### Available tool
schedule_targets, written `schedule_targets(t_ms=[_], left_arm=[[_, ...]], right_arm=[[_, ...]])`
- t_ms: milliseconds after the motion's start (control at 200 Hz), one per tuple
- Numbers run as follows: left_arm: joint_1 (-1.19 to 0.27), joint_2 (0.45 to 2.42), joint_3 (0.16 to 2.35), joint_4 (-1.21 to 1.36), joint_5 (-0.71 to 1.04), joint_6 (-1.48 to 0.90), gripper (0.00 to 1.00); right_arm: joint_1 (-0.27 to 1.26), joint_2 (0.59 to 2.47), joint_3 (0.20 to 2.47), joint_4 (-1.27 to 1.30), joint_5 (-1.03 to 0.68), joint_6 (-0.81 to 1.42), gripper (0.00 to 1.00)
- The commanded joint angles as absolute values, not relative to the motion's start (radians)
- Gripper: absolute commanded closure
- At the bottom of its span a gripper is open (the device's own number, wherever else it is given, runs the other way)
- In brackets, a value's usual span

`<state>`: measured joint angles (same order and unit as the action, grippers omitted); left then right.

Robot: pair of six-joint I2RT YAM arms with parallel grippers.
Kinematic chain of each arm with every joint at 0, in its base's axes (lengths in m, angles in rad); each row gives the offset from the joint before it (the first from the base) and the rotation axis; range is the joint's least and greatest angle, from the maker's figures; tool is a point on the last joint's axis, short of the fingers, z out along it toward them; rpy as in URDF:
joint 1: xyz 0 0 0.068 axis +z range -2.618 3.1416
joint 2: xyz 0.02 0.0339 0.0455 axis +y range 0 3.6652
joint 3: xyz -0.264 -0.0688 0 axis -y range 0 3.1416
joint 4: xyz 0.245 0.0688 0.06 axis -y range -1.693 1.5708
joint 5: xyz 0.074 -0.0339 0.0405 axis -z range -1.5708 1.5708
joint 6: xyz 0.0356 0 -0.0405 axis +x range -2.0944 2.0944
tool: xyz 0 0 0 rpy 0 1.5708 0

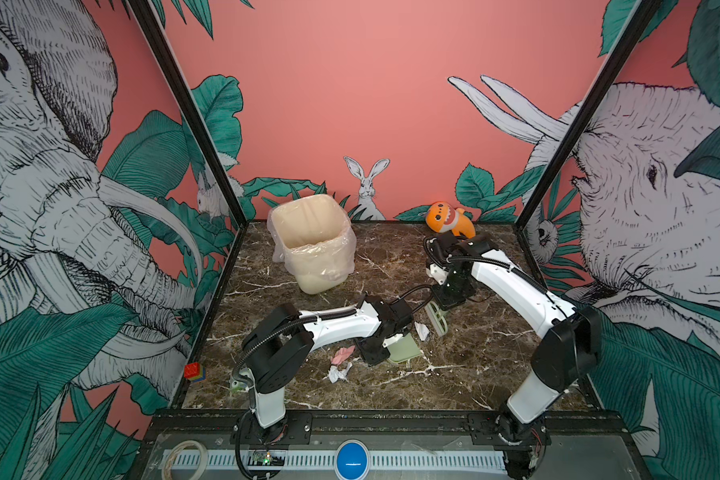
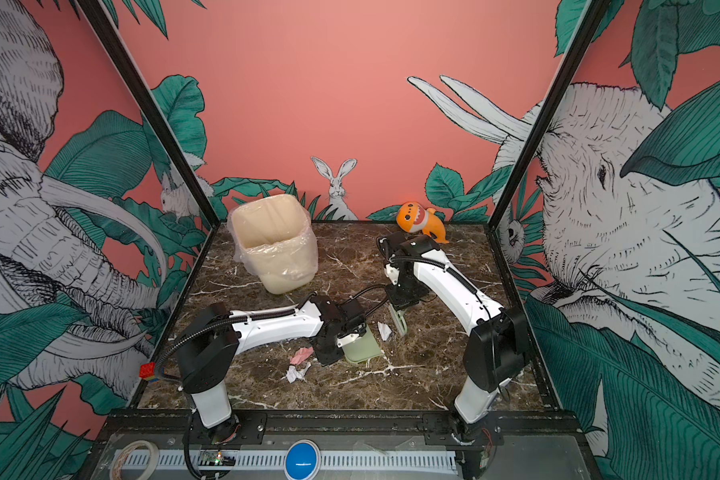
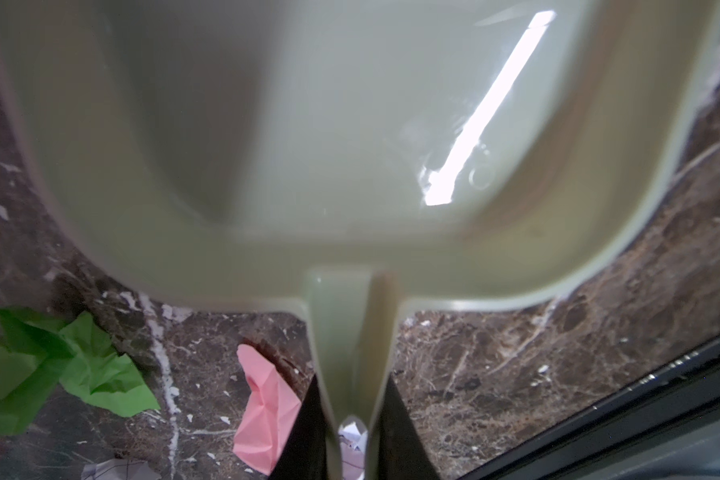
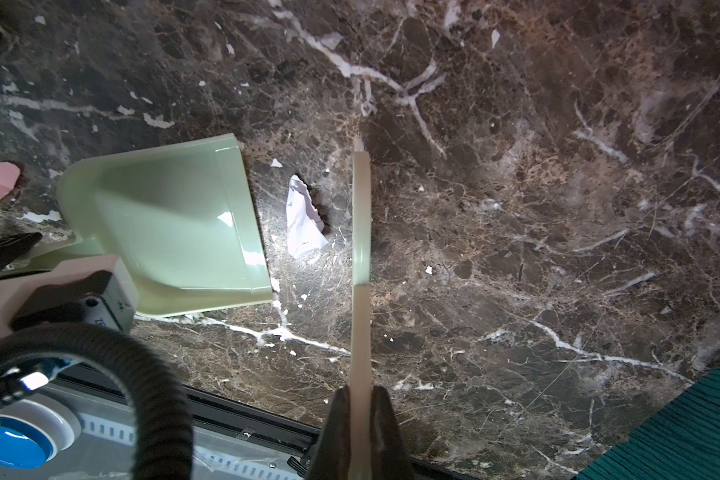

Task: Sweep away the paper scraps from the table
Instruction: 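Sweep the white scrap into the dustpan with the brush in the right gripper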

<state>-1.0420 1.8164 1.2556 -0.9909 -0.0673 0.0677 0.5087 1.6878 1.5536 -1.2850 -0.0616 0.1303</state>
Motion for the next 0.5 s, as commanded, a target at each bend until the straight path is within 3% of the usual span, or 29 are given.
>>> schedule_targets(t_ms=[0, 495], left_arm=[[-1.048, 1.825, 1.291, -1.05, -0.066, 0.081, 0.87], [-1.048, 1.861, 1.324, -1.066, -0.061, 0.095, 0.87]], right_arm=[[0.522, 1.704, 1.573, -1.307, -0.069, 0.133, 1.0], [0.582, 1.701, 1.56, -1.269, -0.169, 0.169, 1.0]])
